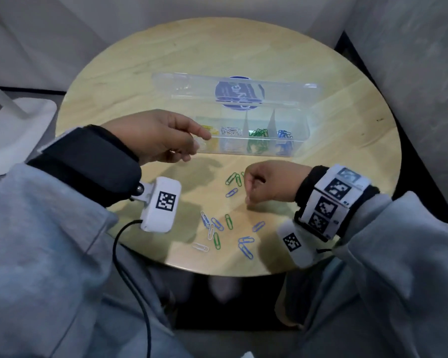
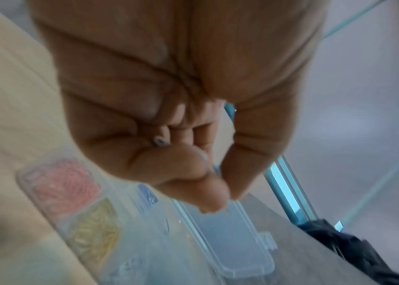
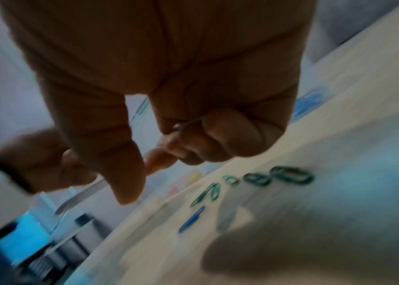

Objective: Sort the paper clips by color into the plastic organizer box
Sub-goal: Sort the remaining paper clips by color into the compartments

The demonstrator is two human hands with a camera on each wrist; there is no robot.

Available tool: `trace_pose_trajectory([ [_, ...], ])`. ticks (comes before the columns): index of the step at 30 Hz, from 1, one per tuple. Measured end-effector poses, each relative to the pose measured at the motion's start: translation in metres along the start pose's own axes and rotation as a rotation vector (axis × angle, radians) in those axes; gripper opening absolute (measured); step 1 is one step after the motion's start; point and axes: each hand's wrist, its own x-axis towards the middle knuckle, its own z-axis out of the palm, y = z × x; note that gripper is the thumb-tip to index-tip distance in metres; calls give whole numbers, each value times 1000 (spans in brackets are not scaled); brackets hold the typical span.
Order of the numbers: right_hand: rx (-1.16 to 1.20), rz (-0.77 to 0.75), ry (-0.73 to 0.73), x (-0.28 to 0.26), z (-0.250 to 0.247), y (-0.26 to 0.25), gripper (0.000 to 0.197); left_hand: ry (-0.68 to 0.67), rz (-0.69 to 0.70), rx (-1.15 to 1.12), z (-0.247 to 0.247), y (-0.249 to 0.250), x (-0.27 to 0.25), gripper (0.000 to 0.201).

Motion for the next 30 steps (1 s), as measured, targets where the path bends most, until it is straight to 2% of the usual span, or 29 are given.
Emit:
trace_pose_trajectory([
  [3, -150, -68, -74, 0, 18, -19, 26, 120, -53, -119, -8, -3, 1, 31],
  [6, -187, -105, -117, 3, 32, -30, 16, 141, -114, -264, -11, -8, 3, 31],
  [9, -304, -179, -174, 5, 43, -42, 27, 135, -161, -363, -15, -12, 4, 30],
  [11, -385, -202, -198, 6, 49, -47, 25, 154, -188, -342, -16, -12, 4, 27],
  [13, -438, -201, -185, 8, 53, -49, 15, 206, -231, -153, -12, -10, 6, 22],
  [14, -446, -198, -173, 10, 54, -49, 10, 206, -253, 42, -7, -10, 5, 21],
  [16, -450, -176, -150, 13, 52, -46, 6, 83, -235, 529, 4, -12, 2, 26],
  [18, -451, -138, -117, 16, 47, -41, 4, -86, -163, 802, 20, -17, -3, 27],
  [22, -419, -40, -83, 19, 33, -26, 15, -285, -105, 1023, 53, -27, -9, 20],
  [25, -324, 34, -12, 17, 21, -13, 13, -385, -42, 1156, 68, -31, -7, 23],
  [30, 156, 159, 54, 13, 2, 10, 24, -480, -4, 1311, 82, -39, -3, 32],
])
